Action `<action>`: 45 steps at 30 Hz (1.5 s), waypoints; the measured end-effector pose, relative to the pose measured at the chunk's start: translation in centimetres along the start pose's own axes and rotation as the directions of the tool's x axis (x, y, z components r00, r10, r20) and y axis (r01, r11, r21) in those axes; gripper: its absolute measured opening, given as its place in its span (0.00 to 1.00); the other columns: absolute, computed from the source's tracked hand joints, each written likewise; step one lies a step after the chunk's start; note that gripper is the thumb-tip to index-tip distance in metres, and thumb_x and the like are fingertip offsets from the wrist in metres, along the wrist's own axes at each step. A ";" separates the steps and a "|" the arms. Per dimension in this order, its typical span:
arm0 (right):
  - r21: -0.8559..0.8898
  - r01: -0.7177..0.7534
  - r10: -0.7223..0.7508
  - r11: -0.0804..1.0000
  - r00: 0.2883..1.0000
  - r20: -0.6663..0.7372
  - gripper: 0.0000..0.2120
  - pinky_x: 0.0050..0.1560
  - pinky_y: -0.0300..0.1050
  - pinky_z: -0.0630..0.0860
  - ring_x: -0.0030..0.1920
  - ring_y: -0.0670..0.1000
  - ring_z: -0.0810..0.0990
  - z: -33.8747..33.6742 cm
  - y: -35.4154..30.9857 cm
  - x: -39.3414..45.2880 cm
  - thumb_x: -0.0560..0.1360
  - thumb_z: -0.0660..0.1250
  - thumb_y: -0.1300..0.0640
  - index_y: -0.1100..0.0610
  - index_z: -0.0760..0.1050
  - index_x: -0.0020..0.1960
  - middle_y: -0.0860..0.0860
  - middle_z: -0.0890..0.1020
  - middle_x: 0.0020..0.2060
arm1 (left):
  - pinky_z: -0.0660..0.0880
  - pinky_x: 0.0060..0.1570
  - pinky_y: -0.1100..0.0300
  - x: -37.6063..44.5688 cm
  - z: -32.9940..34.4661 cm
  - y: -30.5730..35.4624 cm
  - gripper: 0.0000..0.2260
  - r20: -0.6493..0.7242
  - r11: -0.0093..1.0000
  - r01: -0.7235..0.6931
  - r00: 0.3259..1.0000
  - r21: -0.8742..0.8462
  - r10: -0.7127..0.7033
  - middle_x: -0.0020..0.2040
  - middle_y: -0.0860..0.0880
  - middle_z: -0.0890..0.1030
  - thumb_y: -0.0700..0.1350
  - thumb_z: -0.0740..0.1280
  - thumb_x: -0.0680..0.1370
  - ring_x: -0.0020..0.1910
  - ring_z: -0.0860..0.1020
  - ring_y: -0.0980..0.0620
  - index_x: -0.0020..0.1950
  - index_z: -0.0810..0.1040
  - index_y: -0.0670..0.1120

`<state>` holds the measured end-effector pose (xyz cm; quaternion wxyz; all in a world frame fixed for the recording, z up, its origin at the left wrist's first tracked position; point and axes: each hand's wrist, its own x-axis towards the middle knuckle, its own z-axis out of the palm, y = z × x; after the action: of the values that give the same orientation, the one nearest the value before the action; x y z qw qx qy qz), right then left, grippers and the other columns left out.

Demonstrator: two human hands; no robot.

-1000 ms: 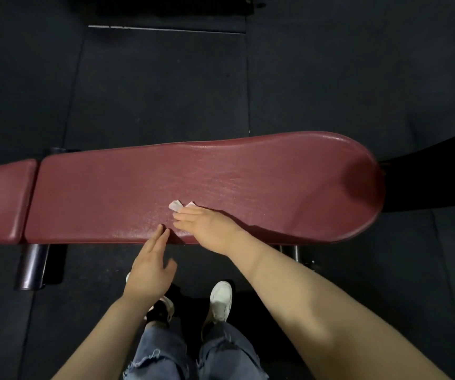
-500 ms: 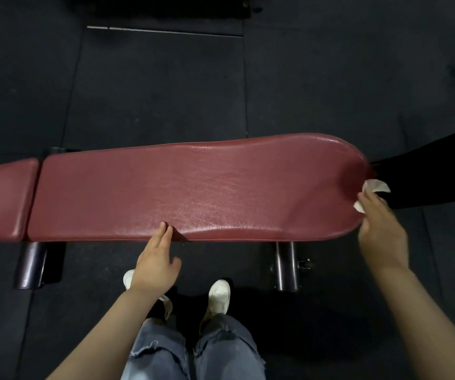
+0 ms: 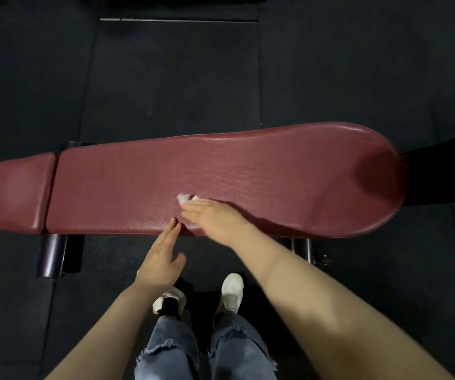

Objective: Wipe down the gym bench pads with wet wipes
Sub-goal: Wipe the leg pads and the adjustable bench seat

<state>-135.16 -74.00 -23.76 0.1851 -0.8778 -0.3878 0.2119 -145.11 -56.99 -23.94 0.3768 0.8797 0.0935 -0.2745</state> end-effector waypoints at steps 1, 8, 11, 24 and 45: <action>-0.001 -0.045 0.045 0.999 0.996 -0.071 0.20 0.73 0.47 0.61 0.70 0.57 0.71 -0.5 1.6 -1.8 0.78 0.56 0.62 0.61 0.75 0.67 0.56 0.72 0.71 | 0.60 0.74 0.57 0.0 0.0 0.0 0.31 -0.001 1.000 0.002 1.000 0.015 -0.002 0.78 0.62 0.49 0.37 0.63 0.79 0.78 0.53 0.58 0.81 0.56 0.48; 0.060 -0.661 0.575 0.748 0.600 -0.557 0.20 0.68 0.47 0.67 0.64 0.57 0.76 -6.1 9.6 -24.3 0.79 0.56 0.66 0.58 0.72 0.69 0.53 0.76 0.66 | 0.64 0.73 0.50 0.0 0.9 0.5 0.34 -0.027 0.996 0.022 0.999 0.089 -0.020 0.81 0.55 0.48 0.40 0.65 0.78 0.80 0.51 0.54 0.81 0.53 0.46; 0.157 -0.783 0.662 0.602 0.379 -0.647 0.20 0.63 0.50 0.68 0.59 0.63 0.77 -5.3 9.3 -26.1 0.74 0.57 0.75 0.67 0.74 0.64 0.61 0.77 0.63 | 0.62 0.75 0.52 0.0 1.0 0.6 0.34 -0.042 0.995 0.022 0.999 0.093 -0.018 0.81 0.55 0.47 0.40 0.65 0.78 0.80 0.50 0.54 0.81 0.53 0.46; 0.013 -0.028 0.030 1.000 0.978 -0.207 0.19 0.72 0.50 0.65 0.65 0.56 0.77 2.0 1.4 -5.0 0.76 0.56 0.61 0.60 0.80 0.62 0.56 0.79 0.64 | 0.55 0.60 0.80 -0.1 0.6 -0.5 0.32 -0.018 0.999 0.018 1.000 -0.039 -0.019 0.78 0.65 0.49 0.36 0.62 0.80 0.76 0.49 0.66 0.81 0.55 0.53; -0.044 -0.021 0.017 0.999 0.996 -0.091 0.24 0.71 0.51 0.62 0.66 0.59 0.76 3.8 -2.5 -2.5 0.75 0.49 0.60 0.65 0.79 0.60 0.61 0.78 0.63 | 0.52 0.77 0.55 0.0 0.7 -0.3 0.34 0.009 0.998 0.036 0.999 -0.054 -0.036 0.78 0.63 0.48 0.34 0.63 0.78 0.78 0.48 0.62 0.81 0.54 0.51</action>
<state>-140.18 -73.73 -25.13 0.1809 -0.8941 -0.3752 0.1648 -145.45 -57.29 -24.49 0.3958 0.8663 0.1152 -0.2821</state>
